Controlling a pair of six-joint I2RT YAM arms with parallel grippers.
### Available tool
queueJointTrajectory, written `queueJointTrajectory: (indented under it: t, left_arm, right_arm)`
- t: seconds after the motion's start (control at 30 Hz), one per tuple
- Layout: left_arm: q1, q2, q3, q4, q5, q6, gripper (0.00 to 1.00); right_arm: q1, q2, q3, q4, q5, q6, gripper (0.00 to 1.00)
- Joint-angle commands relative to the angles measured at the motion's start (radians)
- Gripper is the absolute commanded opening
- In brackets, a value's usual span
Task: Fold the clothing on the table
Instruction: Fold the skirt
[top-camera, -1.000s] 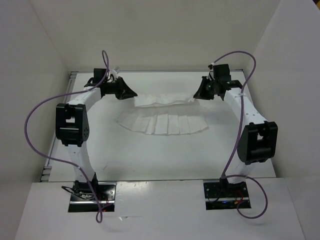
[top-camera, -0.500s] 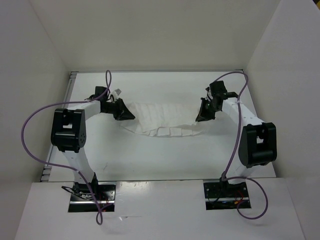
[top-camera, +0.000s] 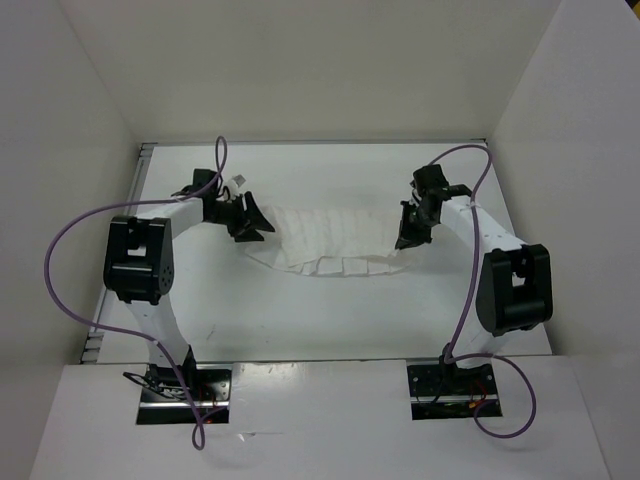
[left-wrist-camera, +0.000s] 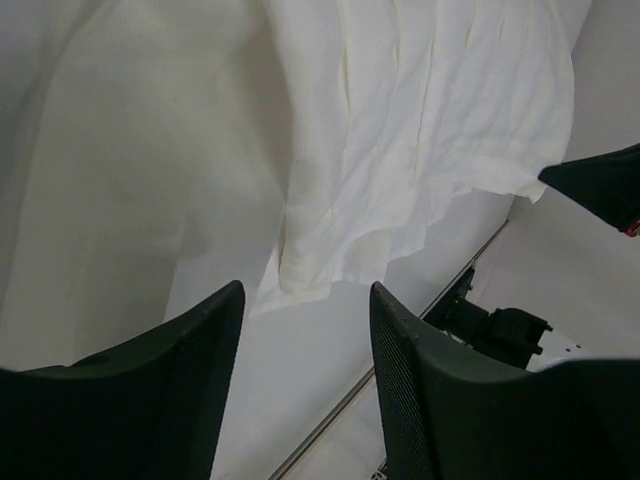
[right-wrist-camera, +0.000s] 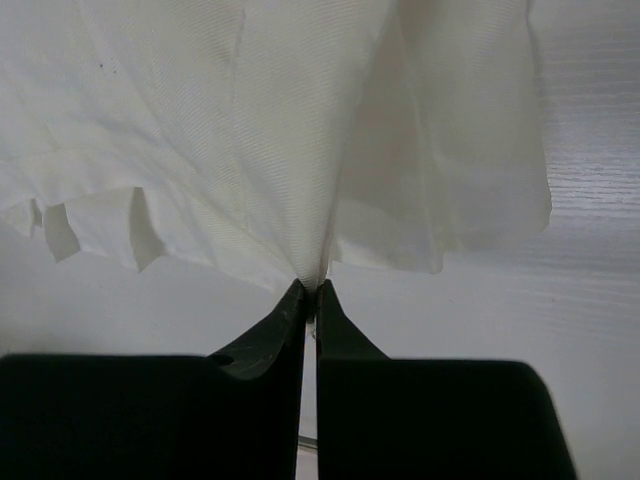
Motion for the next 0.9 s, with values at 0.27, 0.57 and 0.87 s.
queueJointTrajectory:
  t: [0.27,0.57,0.87]
  left_arm:
    - [-0.127,-0.014,-0.088,0.134,-0.048,-0.066,0.57]
    - [-0.136,-0.005,-0.078,0.153,-0.171,-0.106,0.43]
    - [-0.176,0.049,-0.087,0.220,-0.191,-0.158,0.42]
  right_arm:
    - [0.023,0.023,-0.011,-0.029,0.051,0.006,0.05]
    - [0.023,0.023,-0.002,-0.029,0.060,0.006,0.05]
    - [0.023,0.005,-0.011,-0.029,0.060,0.006,0.05]
